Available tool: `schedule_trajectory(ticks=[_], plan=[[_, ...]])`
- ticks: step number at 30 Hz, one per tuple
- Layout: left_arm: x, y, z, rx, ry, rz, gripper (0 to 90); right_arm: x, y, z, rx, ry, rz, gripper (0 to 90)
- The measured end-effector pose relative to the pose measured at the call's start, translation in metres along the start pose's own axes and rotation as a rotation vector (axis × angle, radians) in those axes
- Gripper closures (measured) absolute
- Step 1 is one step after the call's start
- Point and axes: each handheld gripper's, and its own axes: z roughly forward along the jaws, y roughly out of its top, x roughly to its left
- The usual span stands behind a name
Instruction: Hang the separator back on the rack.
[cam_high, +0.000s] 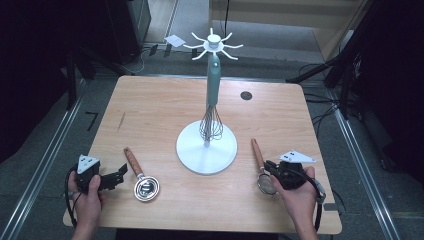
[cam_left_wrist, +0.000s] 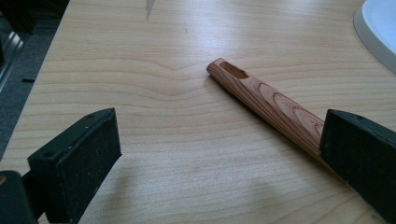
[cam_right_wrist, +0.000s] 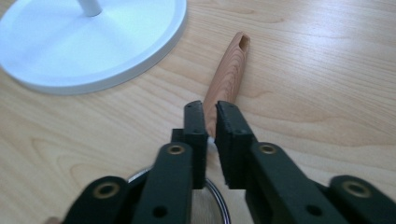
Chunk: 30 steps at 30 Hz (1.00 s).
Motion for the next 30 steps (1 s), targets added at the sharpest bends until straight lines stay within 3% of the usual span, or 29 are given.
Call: schedule_trajectory(ticks=[3,6,15,19,22,27,29,30], plan=[[0.000,0.000,0.000,0.001,0.000,0.000,0.0,-0.001,0.006,0.010,0.031,-0.019,0.040,69.8],[0.000,0.000,0.000,0.002,0.001,-0.002,0.0,-0.001,0.007,0.018,0.065,-0.029,0.067,66.5],[0.000,0.000,0.000,0.002,0.001,-0.002,0.0,0.002,0.006,0.029,0.123,0.006,0.099,66.8],[0.000,0.000,0.000,0.003,0.001,-0.002,0.0,0.002,0.005,0.028,0.126,0.012,0.084,69.5],[0.000,0.000,0.000,0.004,0.001,-0.002,0.0,0.001,0.004,0.025,0.131,0.009,0.036,71.5],[0.000,0.000,0.000,0.001,-0.002,-0.001,0.0,-0.001,0.002,0.022,0.132,0.011,0.005,71.7],[0.000,0.000,0.000,0.001,-0.001,-0.001,0.0,-0.001,0.001,0.019,0.143,-0.001,-0.057,71.7],[0.000,0.000,0.000,0.002,0.000,-0.002,0.0,-0.001,0.001,0.019,0.143,-0.001,-0.057,71.7]])
